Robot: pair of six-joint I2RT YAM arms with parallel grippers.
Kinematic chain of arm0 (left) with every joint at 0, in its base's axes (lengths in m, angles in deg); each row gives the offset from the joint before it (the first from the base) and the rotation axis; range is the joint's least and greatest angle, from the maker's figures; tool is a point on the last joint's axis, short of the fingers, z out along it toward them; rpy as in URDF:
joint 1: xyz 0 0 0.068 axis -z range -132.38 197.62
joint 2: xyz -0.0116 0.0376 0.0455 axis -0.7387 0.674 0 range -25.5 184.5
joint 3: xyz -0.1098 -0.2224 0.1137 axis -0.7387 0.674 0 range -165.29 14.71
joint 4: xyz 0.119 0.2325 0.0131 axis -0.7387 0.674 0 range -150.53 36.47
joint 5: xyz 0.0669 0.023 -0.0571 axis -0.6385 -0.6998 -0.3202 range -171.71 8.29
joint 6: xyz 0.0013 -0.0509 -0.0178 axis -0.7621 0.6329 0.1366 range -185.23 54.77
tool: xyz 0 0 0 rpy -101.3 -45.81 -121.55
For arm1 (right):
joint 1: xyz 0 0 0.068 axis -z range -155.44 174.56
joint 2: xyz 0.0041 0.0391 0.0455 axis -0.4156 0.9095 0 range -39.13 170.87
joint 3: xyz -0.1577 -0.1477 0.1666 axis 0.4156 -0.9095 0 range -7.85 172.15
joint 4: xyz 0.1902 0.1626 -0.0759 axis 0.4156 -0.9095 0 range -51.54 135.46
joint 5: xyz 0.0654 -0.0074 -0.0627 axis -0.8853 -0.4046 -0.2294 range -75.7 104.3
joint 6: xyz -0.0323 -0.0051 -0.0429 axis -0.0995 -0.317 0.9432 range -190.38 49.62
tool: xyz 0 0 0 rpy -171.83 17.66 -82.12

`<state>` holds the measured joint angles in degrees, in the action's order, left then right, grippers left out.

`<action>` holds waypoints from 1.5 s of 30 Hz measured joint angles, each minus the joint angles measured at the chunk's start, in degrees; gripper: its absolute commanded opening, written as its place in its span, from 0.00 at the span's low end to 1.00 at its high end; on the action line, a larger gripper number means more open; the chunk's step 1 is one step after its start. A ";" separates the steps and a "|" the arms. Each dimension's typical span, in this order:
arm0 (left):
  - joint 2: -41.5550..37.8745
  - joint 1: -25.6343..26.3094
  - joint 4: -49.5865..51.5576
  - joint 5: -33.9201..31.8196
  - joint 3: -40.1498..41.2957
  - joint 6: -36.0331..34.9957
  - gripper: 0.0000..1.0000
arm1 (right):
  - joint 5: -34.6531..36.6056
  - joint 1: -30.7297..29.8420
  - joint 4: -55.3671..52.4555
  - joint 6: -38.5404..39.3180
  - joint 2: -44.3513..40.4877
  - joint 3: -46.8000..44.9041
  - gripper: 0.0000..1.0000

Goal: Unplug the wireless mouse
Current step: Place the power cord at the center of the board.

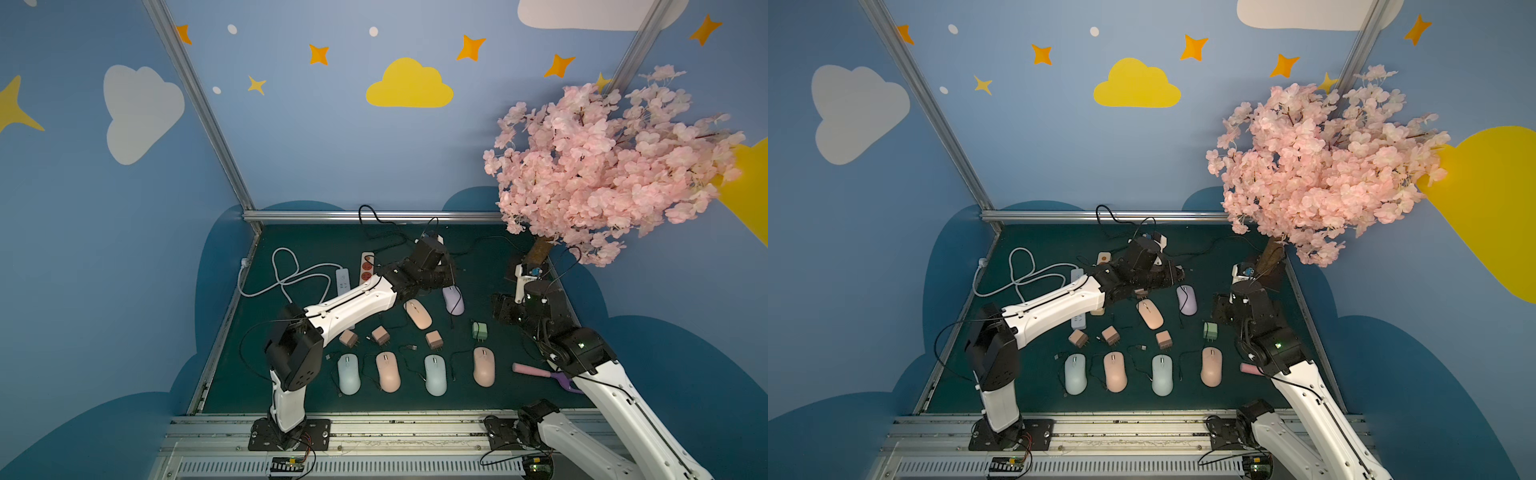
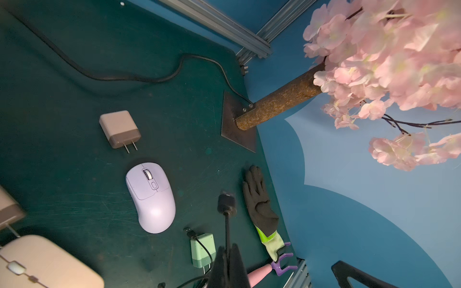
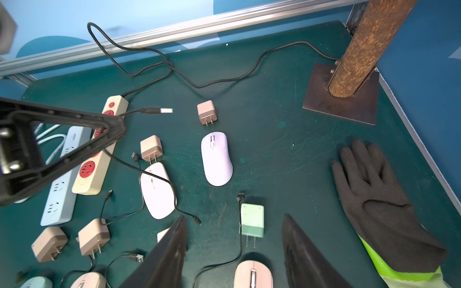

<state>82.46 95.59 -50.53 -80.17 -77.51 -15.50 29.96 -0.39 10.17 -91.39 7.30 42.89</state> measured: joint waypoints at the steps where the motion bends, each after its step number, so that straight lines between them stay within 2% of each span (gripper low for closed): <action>1: 0.63 -0.02 -0.70 0.00 0.13 0.55 0.04 | -0.02 0.00 -0.11 0.04 -0.04 -0.13 0.60; 10: 7.74 -2.89 -5.99 0.15 0.15 1.49 0.04 | -0.24 0.00 -0.11 0.02 -0.04 -0.42 0.60; 17: 12.92 -6.25 -8.00 0.31 -0.61 -1.11 0.04 | -1.20 0.00 -0.09 0.04 0.28 -0.63 0.60; 28: 21.29 -8.94 -7.37 0.98 -7.80 -7.08 0.04 | -3.15 0.00 -0.07 0.26 1.57 -1.01 0.60; 42: 28.87 -11.10 -4.83 -0.04 -17.90 -8.09 0.05 | -5.20 0.00 0.00 0.26 2.62 -1.20 0.60; 45: 30.40 -11.50 -3.50 -0.04 -19.56 -8.20 0.08 | -5.53 0.00 0.00 0.26 2.62 -1.20 0.60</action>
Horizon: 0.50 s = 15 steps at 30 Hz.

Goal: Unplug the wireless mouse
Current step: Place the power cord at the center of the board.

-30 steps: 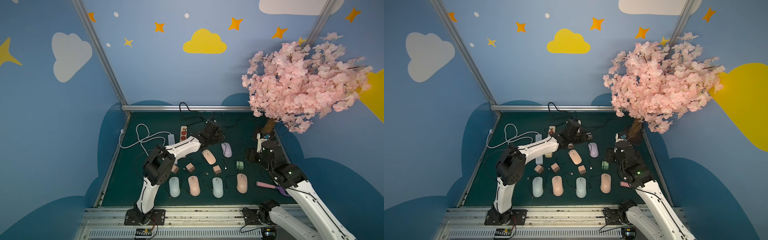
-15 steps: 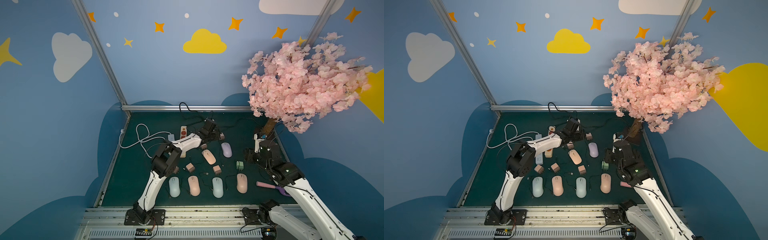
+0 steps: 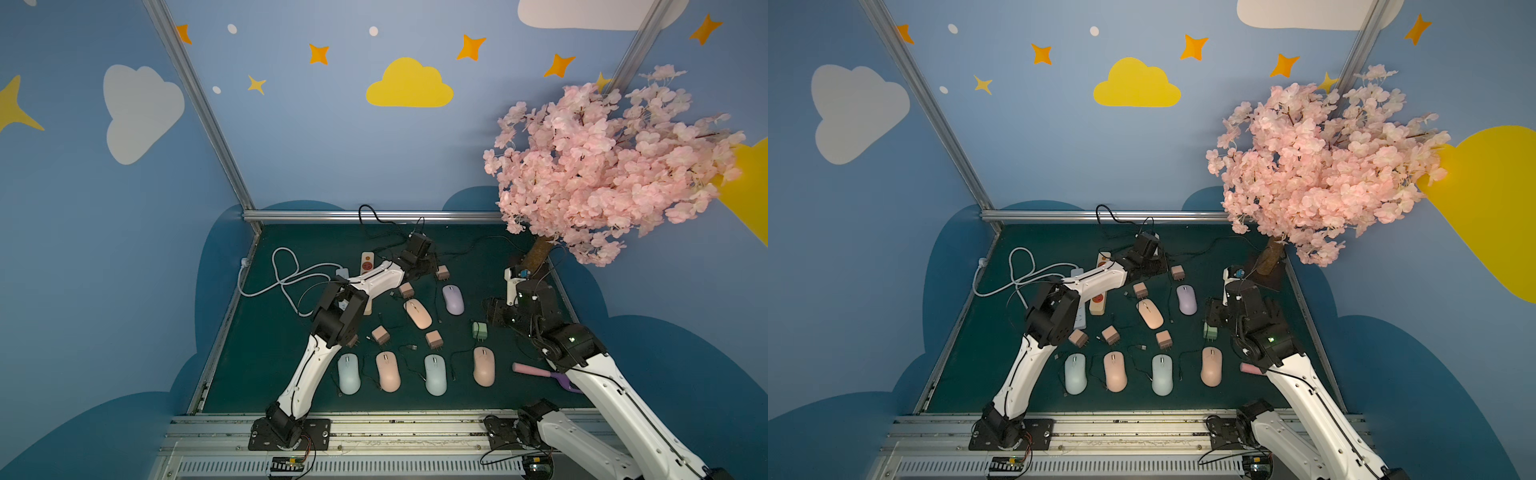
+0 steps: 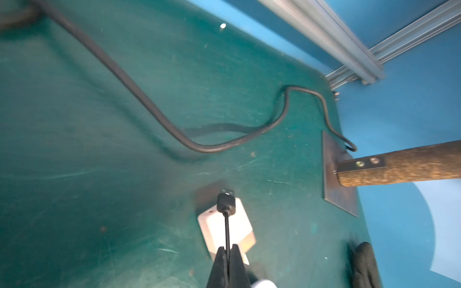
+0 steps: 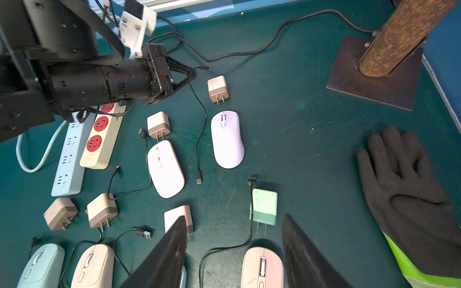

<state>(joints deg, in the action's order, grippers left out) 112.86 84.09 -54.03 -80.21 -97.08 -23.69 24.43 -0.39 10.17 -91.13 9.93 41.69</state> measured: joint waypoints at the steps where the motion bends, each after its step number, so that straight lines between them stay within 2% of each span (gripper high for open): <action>1: 0.28 -0.07 0.46 -0.02 -0.46 -0.02 0.11 | -0.11 0.00 0.00 -0.02 0.00 0.00 0.60; 4: 1.09 -0.35 1.49 0.00 -2.27 -0.26 0.22 | -0.20 0.00 0.00 -0.02 0.00 0.00 0.61; 7: 1.42 -0.70 2.03 -0.04 -3.67 -0.59 0.40 | -0.33 0.00 0.00 0.00 0.00 0.00 0.61; 10: 1.42 -1.05 2.56 -0.55 -3.98 -1.29 0.50 | -0.42 0.00 0.02 0.11 -0.02 0.00 0.61; 15: -1.81 -1.29 4.39 -2.78 0.04 -3.93 0.71 | -1.86 0.00 0.20 1.36 -0.72 0.00 0.65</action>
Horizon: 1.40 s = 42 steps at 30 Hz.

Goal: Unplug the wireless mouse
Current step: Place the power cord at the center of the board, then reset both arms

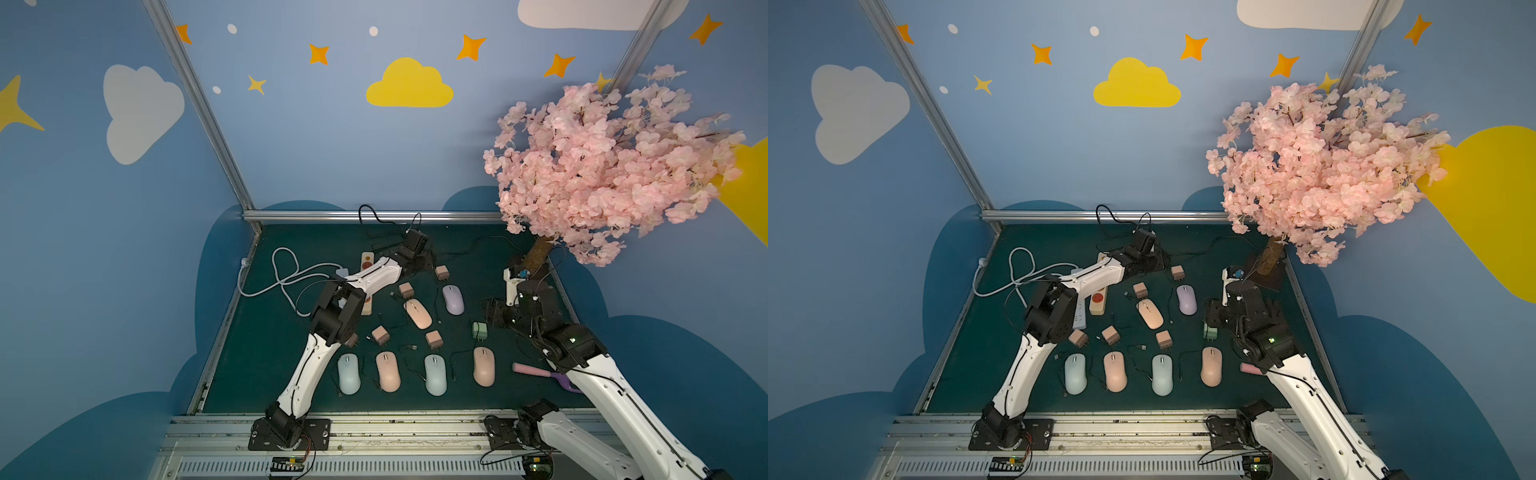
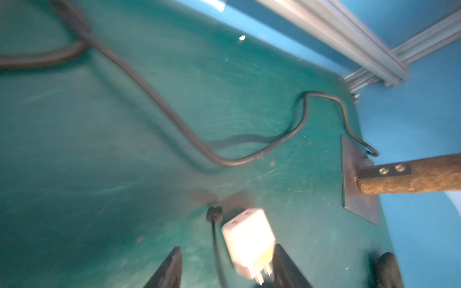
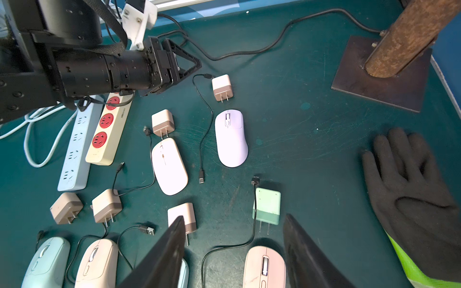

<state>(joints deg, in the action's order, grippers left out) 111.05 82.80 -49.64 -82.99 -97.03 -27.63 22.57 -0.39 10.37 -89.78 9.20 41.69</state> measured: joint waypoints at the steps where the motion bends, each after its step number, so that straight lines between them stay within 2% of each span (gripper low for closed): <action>1: -1.90 -0.02 0.31 -0.63 2.05 -0.87 0.75 | -0.66 0.00 0.22 0.39 -0.35 0.00 0.65; 4: -10.64 -0.04 0.79 -3.37 9.88 -3.56 0.90 | -2.45 0.00 1.33 1.97 -1.79 0.00 0.71; 10: -35.56 -0.04 -0.96 -10.29 26.82 -10.60 1.00 | -3.17 0.00 3.93 4.24 -3.26 0.00 0.78; 12: -44.37 -0.11 -3.48 -13.00 34.12 -13.31 1.00 | -1.51 0.07 5.01 4.98 -2.91 0.00 0.92; 14: -52.22 -0.37 -5.60 -15.87 41.22 -15.50 1.00 | 0.68 0.24 6.23 5.31 -2.21 -0.09 0.97; 17: -62.40 -2.56 -7.50 -18.60 51.80 -17.97 1.00 | 5.16 0.74 9.22 6.99 -0.76 -1.25 0.99; 20: -70.55 -7.43 -9.18 -20.41 61.33 -20.50 1.00 | 8.46 1.68 14.47 10.54 -0.07 -5.25 0.98; 26: -84.46 -12.72 -15.30 -23.39 79.45 -29.11 1.00 | 10.34 6.43 22.62 14.95 2.67 -12.00 0.99; 29: -88.56 -14.58 -18.64 -24.06 85.46 -33.86 1.00 | 10.14 9.20 25.40 15.63 5.18 -12.94 0.99; 33: -88.91 -16.81 -21.68 -24.26 89.57 -37.03 1.00 | 10.19 11.52 31.08 16.11 8.55 -15.58 0.99; 42: -76.63 -20.22 -33.59 -22.14 93.24 -39.17 1.00 | 9.44 14.47 42.42 18.43 19.15 -20.98 0.99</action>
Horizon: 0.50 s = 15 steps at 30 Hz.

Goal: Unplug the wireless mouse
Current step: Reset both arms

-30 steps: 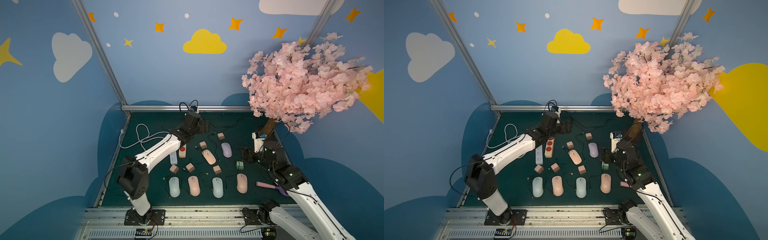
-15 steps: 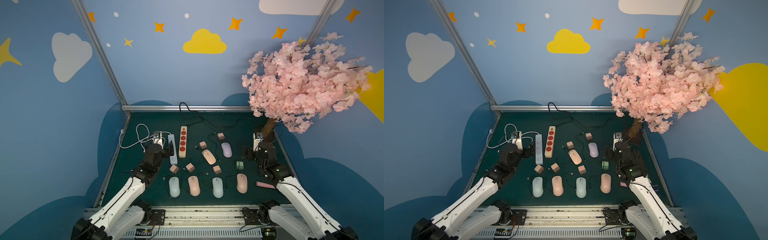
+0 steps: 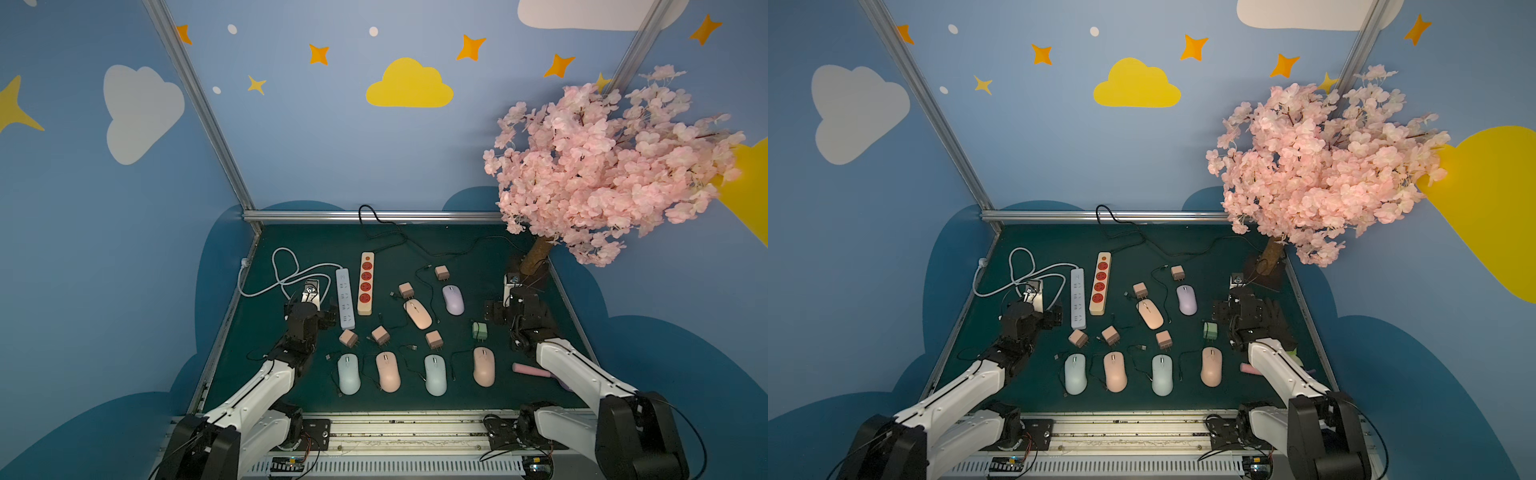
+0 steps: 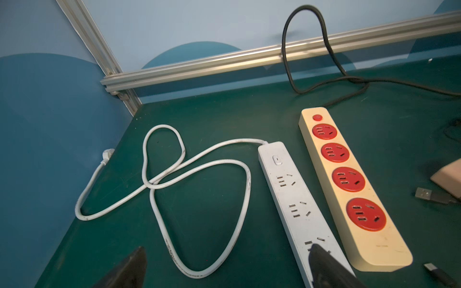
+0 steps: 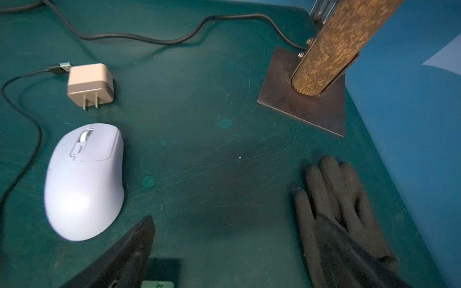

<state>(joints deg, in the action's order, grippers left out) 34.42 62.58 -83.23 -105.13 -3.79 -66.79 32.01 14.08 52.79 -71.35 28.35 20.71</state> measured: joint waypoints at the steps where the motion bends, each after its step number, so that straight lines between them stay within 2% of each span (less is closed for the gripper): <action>1: 1.92 -0.42 -2.49 0.81 0.57 -0.26 1.00 | -0.46 0.68 1.70 0.09 1.31 -0.09 0.99; 8: 14.82 -3.87 -18.29 5.92 3.45 -1.84 1.00 | -4.17 4.44 9.51 1.40 7.41 -0.96 0.98; 15: 22.03 -8.46 -27.50 9.88 2.29 -2.45 1.00 | -10.05 6.69 13.11 3.61 8.87 -0.50 0.99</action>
<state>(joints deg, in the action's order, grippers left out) 56.45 54.13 -110.73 -95.25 -1.50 -69.24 21.96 20.77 65.90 -67.74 37.23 20.20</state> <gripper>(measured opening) 0.999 0.985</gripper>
